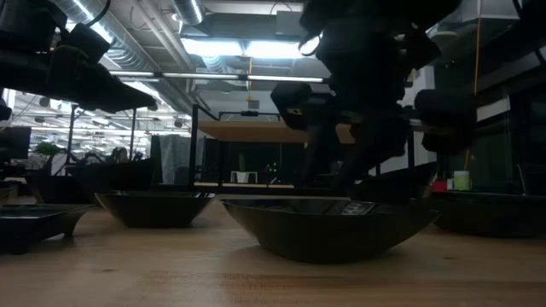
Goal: Pick & Place Mini shaped plates
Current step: Put the square plate on the shelf
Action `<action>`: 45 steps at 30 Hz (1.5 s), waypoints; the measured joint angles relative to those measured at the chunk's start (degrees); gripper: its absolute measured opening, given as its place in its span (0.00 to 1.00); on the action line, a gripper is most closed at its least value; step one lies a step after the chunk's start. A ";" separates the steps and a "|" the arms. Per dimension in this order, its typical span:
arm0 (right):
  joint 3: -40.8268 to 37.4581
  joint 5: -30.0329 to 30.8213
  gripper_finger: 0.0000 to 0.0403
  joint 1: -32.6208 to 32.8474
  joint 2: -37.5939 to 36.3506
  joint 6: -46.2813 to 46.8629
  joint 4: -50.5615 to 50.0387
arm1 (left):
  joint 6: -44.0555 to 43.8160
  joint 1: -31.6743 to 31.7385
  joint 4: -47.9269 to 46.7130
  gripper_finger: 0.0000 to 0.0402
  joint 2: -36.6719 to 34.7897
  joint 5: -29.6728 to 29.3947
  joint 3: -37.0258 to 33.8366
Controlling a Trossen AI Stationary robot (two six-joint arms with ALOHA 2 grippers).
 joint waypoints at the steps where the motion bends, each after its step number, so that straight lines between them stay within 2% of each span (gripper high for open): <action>1: 0.00 0.00 0.34 0.28 0.33 -0.01 0.47 | 0.00 0.01 0.00 0.26 0.00 0.01 0.00; 5: 0.02 0.50 0.34 0.77 1.65 -0.01 2.52 | 0.00 0.01 0.00 0.26 0.00 -0.01 0.01; 11: 0.02 4.91 0.34 0.78 1.98 0.03 2.99 | 0.00 0.00 0.08 0.26 0.00 -0.01 0.00; 21: 0.02 4.96 0.34 0.85 2.32 0.07 1.58 | 0.00 0.01 0.00 0.26 0.01 0.01 0.00; 26: 0.02 8.04 0.34 1.09 3.71 0.15 2.03 | 0.00 -0.01 0.00 0.26 0.00 -0.01 -0.01; 31: 0.04 8.47 0.33 1.09 3.80 0.17 2.56 | 0.00 0.01 0.00 0.26 0.00 0.00 0.01; 35: 0.04 8.56 0.28 1.09 3.85 0.17 3.11 | 0.00 -0.01 0.00 0.26 0.00 -0.01 -0.01; 43: 0.04 8.77 0.05 1.09 3.85 0.27 3.23 | 0.00 0.01 -0.01 0.26 0.00 -0.01 -0.01; 45: 0.04 8.78 0.02 1.09 3.84 0.47 3.55 | 0.00 0.01 0.00 0.26 0.00 0.01 0.01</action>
